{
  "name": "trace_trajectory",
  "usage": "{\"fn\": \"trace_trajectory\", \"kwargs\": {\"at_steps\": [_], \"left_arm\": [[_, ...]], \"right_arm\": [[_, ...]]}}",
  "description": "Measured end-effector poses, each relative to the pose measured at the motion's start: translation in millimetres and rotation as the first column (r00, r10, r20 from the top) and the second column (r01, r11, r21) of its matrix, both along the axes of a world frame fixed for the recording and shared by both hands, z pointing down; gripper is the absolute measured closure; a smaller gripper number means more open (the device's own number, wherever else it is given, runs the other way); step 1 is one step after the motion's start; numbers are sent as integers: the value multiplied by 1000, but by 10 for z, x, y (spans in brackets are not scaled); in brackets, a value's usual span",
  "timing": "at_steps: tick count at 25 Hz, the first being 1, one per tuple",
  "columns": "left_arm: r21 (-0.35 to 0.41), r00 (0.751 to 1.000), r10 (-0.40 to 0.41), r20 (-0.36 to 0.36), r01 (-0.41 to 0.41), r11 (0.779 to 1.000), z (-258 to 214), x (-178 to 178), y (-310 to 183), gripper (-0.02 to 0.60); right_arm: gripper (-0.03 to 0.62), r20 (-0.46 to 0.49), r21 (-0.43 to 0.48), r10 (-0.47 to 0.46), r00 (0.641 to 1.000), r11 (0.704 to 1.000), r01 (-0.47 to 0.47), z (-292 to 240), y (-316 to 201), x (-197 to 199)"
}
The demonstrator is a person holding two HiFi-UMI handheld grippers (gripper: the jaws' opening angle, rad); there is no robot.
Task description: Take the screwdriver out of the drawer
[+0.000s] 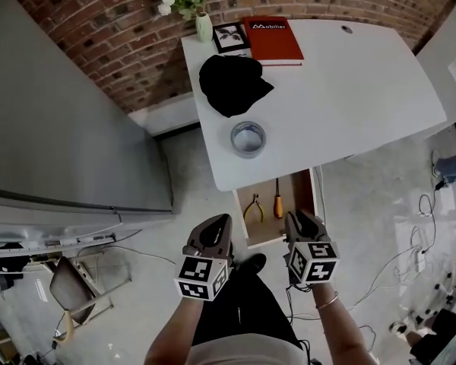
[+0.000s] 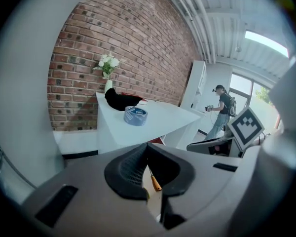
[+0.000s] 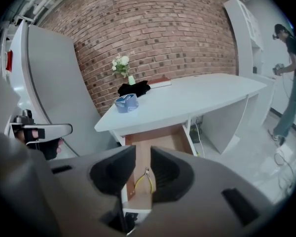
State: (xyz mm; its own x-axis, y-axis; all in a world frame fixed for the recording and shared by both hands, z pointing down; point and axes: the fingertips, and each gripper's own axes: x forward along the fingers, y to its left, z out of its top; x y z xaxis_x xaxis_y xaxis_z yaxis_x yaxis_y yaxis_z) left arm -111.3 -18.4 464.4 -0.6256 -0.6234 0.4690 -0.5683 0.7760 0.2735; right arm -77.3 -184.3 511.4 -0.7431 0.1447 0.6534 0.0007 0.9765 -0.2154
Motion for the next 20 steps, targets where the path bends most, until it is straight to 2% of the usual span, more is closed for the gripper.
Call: {"fn": "trace_trajectory", "kwargs": {"at_steps": [5, 20], "left_arm": [[14, 999, -31, -20, 31, 999, 152, -52, 136, 589], [4, 998, -26, -63, 26, 1000, 747, -168, 277, 589]], "right_arm": [[500, -37, 17, -6, 999, 1000, 6, 267, 36, -126], [500, -166, 93, -9, 986, 995, 25, 1203, -7, -435]]}}
